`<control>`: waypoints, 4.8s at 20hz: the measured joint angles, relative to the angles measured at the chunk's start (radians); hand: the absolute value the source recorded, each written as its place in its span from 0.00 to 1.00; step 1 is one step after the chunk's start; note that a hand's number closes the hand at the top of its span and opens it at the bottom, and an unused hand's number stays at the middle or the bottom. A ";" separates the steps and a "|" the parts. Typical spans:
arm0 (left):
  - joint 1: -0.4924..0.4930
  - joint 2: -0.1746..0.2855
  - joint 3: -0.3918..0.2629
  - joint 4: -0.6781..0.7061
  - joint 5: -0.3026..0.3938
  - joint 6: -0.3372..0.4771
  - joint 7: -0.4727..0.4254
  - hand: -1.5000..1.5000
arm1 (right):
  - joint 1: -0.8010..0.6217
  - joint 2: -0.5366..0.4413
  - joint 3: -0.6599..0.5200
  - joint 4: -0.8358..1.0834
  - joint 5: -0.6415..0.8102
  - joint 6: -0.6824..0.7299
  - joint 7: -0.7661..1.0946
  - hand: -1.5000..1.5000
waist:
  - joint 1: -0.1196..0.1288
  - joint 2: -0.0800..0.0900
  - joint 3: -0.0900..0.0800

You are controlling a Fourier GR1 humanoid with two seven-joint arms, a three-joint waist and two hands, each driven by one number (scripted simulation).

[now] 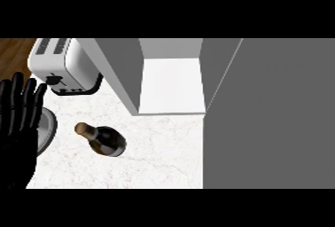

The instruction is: Pick up the wine, place it into the cabinet and close the cabinet

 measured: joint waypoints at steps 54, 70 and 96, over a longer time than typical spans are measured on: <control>0.117 -0.043 -0.374 -0.305 0.156 0.069 0.360 0.00 | -0.097 0.022 0.111 -0.361 -0.152 0.014 0.584 0.00 | 0.016 -0.014 -0.006; 0.107 0.030 -0.005 -0.027 0.339 -0.082 0.172 0.00 | -0.124 0.037 0.111 -0.365 -0.135 0.009 0.618 0.00 | 0.015 -0.014 -0.006; -0.094 0.079 0.122 0.922 0.199 -0.347 -0.344 0.00 | -0.120 0.060 0.123 -0.365 -0.108 0.026 0.603 0.00 | 0.011 -0.013 -0.006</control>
